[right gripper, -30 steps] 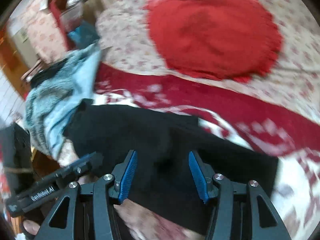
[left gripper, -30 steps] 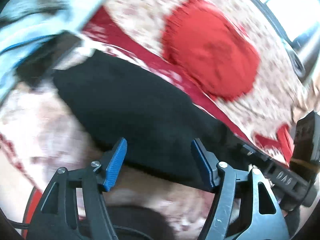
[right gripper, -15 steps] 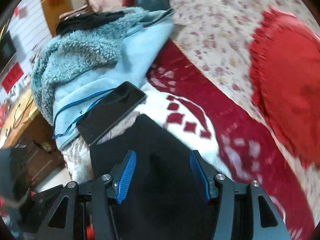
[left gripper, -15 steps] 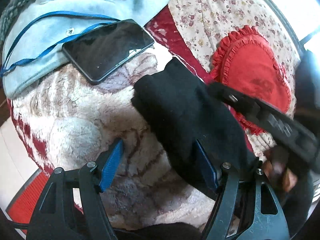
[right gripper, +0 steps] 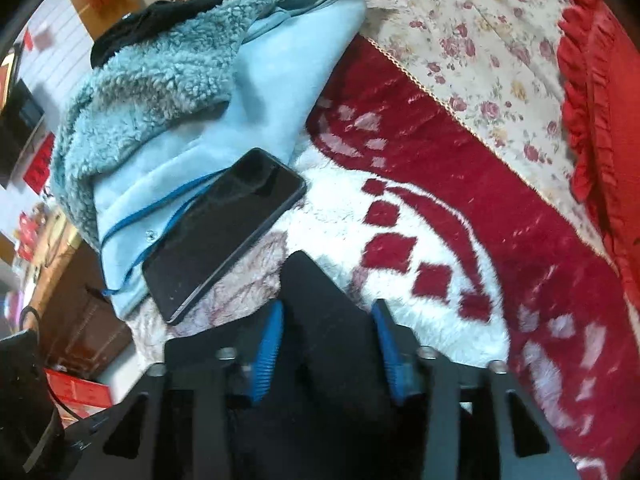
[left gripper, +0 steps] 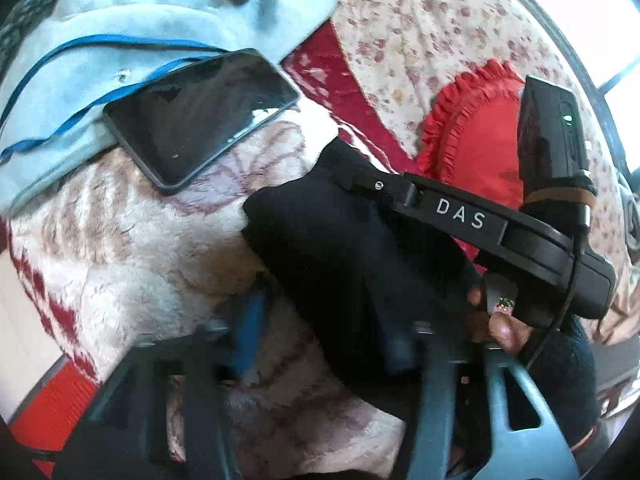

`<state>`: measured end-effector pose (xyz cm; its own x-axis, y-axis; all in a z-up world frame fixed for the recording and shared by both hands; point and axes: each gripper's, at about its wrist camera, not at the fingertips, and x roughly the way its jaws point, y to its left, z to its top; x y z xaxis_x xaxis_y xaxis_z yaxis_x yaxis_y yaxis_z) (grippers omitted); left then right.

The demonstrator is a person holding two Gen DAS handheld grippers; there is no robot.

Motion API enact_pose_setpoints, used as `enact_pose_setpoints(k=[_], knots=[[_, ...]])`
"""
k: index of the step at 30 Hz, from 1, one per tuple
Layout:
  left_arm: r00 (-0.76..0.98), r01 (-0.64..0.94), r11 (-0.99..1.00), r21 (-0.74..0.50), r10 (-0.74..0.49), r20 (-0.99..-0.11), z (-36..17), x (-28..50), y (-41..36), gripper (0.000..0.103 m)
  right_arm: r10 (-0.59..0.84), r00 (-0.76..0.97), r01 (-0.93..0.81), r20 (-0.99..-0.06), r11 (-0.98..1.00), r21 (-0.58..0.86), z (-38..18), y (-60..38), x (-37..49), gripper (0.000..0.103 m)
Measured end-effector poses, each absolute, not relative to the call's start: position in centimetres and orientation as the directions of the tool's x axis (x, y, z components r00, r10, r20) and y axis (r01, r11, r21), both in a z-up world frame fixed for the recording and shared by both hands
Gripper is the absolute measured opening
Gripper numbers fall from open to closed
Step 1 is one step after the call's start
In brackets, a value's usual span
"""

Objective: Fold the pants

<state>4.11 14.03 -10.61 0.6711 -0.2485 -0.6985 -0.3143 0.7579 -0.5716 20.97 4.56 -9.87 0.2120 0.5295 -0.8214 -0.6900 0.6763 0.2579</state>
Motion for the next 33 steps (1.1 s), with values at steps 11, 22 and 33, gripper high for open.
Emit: enact_pose_setpoints(k=[11,22,33], knots=[[0.755,-0.041,0.877,-0.478,-0.286,-0.590,-2.4,1.4,7.3,0.017,0.707,0.362,-0.646,-0.607,0.660,0.383,-1.3,-4.4,16.5,0.017],[0.643,0.158,0.942,-0.295,-0.325,-0.694,-5.4,0.3,-3.5,0.016,0.670,0.567,-0.233,-0.480,0.689,0.686,-3.5,-22.4,9.5,0.054],[0.662,0.175,0.964,-0.199,-0.265,-0.701,-5.5,-0.9,-4.6,0.017,0.774,0.447,-0.182,-0.448,0.569,0.802,-6.4,-19.5,9.1,0.062]])
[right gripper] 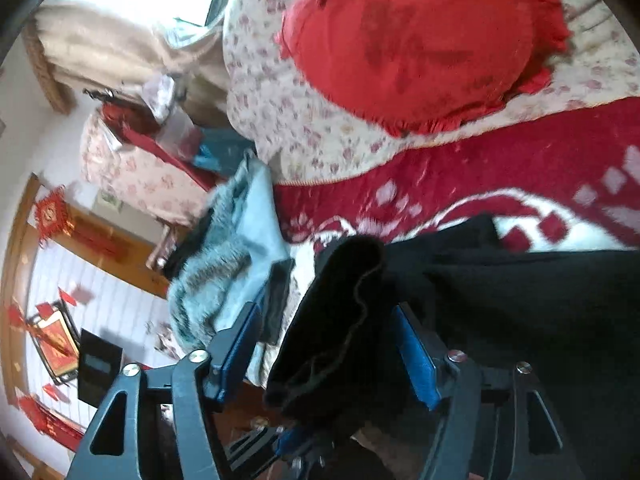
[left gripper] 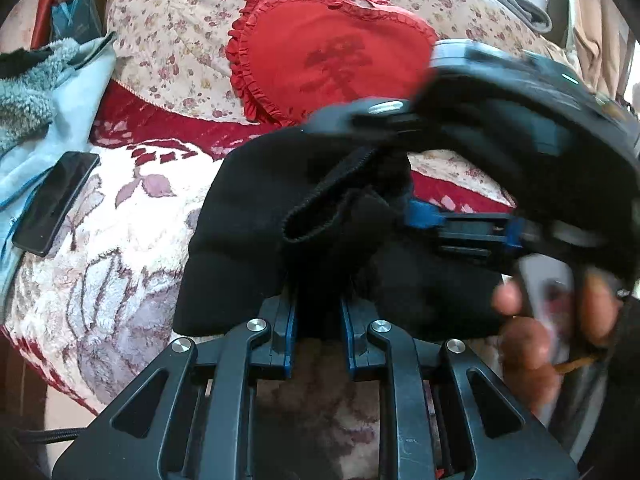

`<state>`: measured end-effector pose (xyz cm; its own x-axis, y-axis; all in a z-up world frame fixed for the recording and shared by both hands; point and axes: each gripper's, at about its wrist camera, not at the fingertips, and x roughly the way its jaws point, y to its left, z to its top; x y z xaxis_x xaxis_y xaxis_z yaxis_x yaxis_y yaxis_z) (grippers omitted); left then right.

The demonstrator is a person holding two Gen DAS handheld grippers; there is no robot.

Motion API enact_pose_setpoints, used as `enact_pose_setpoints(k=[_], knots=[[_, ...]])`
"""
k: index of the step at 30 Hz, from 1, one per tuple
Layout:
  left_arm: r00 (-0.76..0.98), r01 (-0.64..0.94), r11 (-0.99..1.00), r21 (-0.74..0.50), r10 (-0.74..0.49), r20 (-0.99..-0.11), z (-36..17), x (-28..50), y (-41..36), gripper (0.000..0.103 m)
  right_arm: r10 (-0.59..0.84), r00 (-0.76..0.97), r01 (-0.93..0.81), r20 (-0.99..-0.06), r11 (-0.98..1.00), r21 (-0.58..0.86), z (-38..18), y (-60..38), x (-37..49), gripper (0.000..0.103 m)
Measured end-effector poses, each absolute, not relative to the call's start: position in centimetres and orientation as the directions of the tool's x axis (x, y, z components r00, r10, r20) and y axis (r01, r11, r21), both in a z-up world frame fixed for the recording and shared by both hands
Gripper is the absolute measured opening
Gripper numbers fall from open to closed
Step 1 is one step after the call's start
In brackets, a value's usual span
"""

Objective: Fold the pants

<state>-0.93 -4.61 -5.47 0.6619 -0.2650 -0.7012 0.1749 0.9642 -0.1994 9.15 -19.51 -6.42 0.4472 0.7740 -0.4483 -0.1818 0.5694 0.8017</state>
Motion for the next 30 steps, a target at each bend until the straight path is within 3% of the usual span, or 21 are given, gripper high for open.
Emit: enact_pose_setpoints(k=[1,3,7,11,14,19,23,26,30], knots=[[0.663,0.178,0.966,-0.186,-0.258,-0.703,-5.5,-1.2,-4.8,0.017,0.783,0.422,-0.178,-0.458,0.567,0.805,-7.2,-18.7,9.4,0.044],[0.661,0.188,0.967,-0.172,-0.254,-0.706,-5.3,-1.7,-5.1,0.017,0.758,0.425,-0.185,-0.495,0.607,0.773,-7.7,-18.0,9.3,0.028],[0.633,0.254,0.940,-0.226,-0.338,-0.696,-3.7,-2.4,-5.5,0.018,0.750,0.457,-0.210,-0.478,0.614,0.761,-7.2,-19.4,8.3,0.017],[0.563,0.374,0.875,-0.307,-0.477,-0.675,-1.7,-3.3,-7.1,0.021,0.698,0.524,-0.255,-0.488,0.675,0.692,-4.5,-22.6,6.9,0.016],[0.559,0.426,0.858,-0.285,-0.498,-0.663,-0.6,-4.1,-7.8,0.032,0.653,0.564,-0.246,-0.506,0.718,0.652,-3.7,-25.5,5.8,0.015],[0.593,0.395,0.887,-0.240,-0.446,-0.671,-0.1,-3.2,-7.1,0.034,0.541,0.580,-0.147,-0.609,0.805,0.575,-5.0,-30.5,4.5,0.015],[0.596,0.334,0.920,-0.206,-0.376,-0.709,-1.6,-0.7,-7.2,0.034,0.551,0.549,-0.123,-0.628,0.797,0.592,-7.2,-31.5,5.9,0.016],[0.595,0.314,0.936,-0.159,-0.325,-0.736,-2.5,0.4,-7.7,0.034,0.445,0.520,-0.083,-0.729,0.876,0.475,-7.8,-31.0,7.4,0.028],[0.608,0.301,0.946,-0.120,-0.287,-0.740,-2.9,1.3,-7.8,0.034,0.354,0.574,-0.031,-0.738,0.911,0.412,-6.1,-32.2,5.7,0.034]])
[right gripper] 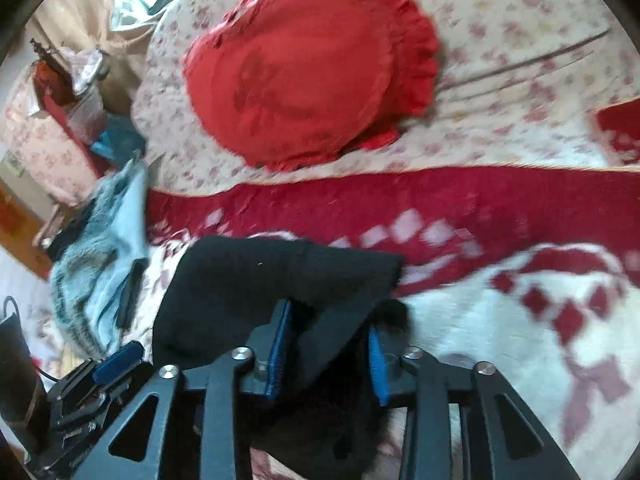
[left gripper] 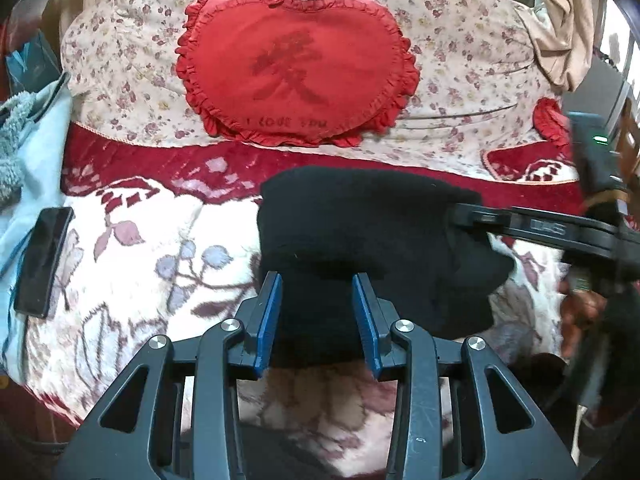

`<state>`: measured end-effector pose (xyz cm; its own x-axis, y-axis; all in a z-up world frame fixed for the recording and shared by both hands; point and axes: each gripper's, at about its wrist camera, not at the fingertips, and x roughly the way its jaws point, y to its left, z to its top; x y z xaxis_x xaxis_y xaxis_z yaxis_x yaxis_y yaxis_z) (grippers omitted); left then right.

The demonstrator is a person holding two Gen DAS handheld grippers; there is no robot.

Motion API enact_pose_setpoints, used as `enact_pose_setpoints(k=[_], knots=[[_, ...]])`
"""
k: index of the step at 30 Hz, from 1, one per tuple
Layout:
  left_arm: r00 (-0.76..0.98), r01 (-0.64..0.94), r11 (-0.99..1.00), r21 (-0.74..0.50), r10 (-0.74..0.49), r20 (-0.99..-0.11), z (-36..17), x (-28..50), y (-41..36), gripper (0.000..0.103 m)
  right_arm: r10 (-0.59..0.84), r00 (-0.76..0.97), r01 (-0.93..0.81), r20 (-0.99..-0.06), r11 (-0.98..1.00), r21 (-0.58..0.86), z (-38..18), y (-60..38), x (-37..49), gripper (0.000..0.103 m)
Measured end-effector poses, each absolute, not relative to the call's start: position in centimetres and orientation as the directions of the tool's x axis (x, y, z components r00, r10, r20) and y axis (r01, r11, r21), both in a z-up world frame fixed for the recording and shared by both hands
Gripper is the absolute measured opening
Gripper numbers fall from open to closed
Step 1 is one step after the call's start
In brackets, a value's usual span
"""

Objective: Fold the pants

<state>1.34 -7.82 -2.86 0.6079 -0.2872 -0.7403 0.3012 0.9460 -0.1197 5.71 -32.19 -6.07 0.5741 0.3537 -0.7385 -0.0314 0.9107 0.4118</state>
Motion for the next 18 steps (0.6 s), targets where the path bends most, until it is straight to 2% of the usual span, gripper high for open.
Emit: enact_pose_setpoints(k=[3,4,6,8,13,15,18], knots=[[0.615,0.289,0.950,-0.117,-0.278,-0.738,-2.7,2.4,-8.0,0.035,0.297,0.617,-0.013,-0.729,0.930,0.368,-4.4,-32.3,4.3,0.034],[0.620,0.284,0.951,-0.119,-0.277,-0.734,-2.5,2.8,-8.2,0.037,0.330,0.621,-0.036,-0.711,0.918,0.395,-3.8,-32.2,3.9,0.034],[0.628,0.274,0.954,-0.120,-0.272,-0.729,-2.4,3.9,-8.6,0.051,0.366,0.622,-0.082,-0.692,0.909,0.408,-3.0,-31.2,3.9,0.034],[0.631,0.257,0.960,-0.116,-0.257,-0.732,-2.5,4.9,-9.0,0.051,0.385,0.611,-0.131,-0.692,0.911,0.391,-2.6,-29.6,4.1,0.034],[0.602,0.242,0.963,-0.117,-0.243,-0.761,-3.9,6.6,-10.0,0.054,0.361,0.549,-0.163,-0.754,0.931,0.327,-4.6,-26.8,3.5,0.034],[0.597,0.255,0.961,-0.104,-0.241,-0.765,-4.6,6.8,-10.4,0.067,0.336,0.527,-0.147,-0.780,0.941,0.306,-5.8,-26.7,2.9,0.035],[0.592,0.252,0.965,-0.076,-0.216,-0.776,-5.8,7.1,-10.9,0.068,0.359,0.529,-0.132,-0.769,0.930,0.343,-7.4,-27.4,2.2,0.035]])
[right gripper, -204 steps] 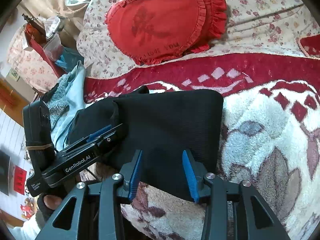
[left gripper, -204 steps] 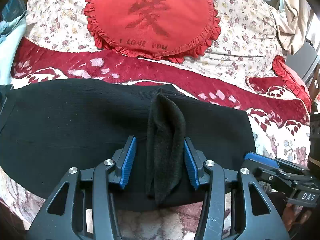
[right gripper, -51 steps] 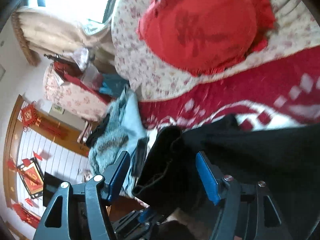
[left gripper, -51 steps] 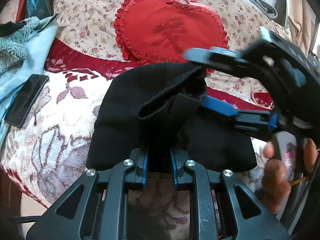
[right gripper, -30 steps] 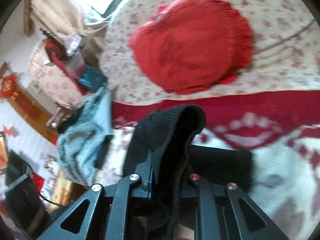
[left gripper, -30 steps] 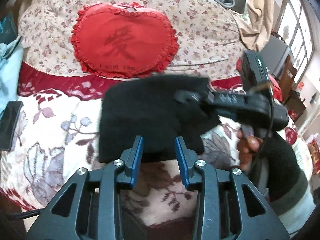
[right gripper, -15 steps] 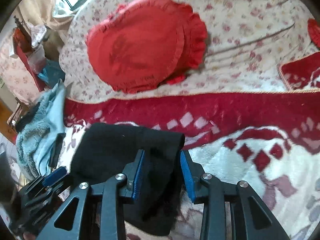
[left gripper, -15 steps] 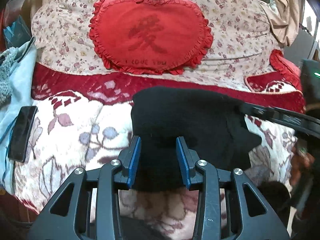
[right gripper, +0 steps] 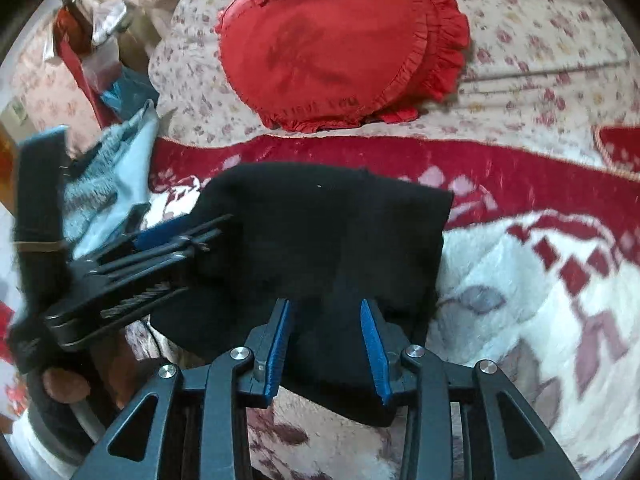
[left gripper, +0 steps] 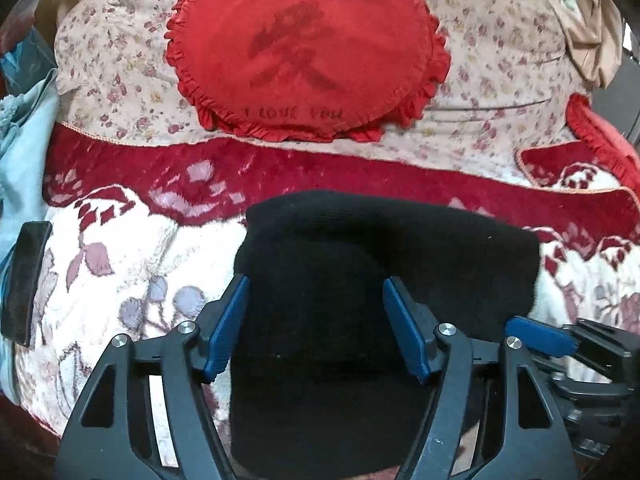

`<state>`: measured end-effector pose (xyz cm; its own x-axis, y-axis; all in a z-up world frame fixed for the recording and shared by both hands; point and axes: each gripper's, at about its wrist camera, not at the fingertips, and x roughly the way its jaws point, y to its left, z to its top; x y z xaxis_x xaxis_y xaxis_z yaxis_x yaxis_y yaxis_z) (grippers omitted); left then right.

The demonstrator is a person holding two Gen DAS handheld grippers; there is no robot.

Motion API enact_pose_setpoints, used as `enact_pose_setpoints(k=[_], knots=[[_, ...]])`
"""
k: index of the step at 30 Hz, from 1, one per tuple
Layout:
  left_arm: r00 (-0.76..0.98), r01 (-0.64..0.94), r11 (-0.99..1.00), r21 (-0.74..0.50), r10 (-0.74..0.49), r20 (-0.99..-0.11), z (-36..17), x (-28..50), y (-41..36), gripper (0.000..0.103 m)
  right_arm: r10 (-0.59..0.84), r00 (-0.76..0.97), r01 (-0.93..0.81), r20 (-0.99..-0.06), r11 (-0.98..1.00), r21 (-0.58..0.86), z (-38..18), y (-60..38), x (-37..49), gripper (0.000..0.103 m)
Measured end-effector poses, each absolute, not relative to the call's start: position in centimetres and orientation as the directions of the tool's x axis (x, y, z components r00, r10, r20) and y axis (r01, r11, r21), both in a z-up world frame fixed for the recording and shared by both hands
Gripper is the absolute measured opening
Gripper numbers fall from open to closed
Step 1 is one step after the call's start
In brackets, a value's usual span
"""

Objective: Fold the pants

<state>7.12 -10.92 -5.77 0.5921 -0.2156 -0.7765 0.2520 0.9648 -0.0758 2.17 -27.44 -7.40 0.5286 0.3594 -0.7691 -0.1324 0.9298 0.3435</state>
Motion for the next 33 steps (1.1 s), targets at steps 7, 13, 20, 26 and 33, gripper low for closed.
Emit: enact_pose_setpoints(k=[7,13,20,26,33], knots=[[0.588,0.229,0.964,-0.132,-0.245,-0.771,-4.3,5.6,-9.5,0.068,0.348,0.522,-0.128,-0.778,0.934,0.332,-6.1,-27.7,1.5,0.035],[0.608,0.200,0.968,-0.153,-0.245,-0.755,-3.2,3.0,-8.1,0.068,0.364,0.547,-0.137,-0.754,0.928,0.348,-4.3,-27.9,-0.1,0.036],[0.585,0.198,0.971,-0.131,-0.224,-0.780,-5.0,1.9,-8.5,0.068,0.355,0.524,-0.124,-0.774,0.931,0.343,-5.7,-27.6,-0.4,0.036],[0.578,0.200,0.974,-0.108,-0.206,-0.789,-6.2,1.9,-8.8,0.068,0.376,0.504,-0.123,-0.778,0.922,0.366,-7.2,-27.8,-0.3,0.036],[0.573,0.198,0.972,-0.126,-0.219,-0.790,-5.8,1.8,-8.3,0.068,0.366,0.504,-0.134,-0.782,0.928,0.347,-6.5,-27.7,-0.7,0.037]])
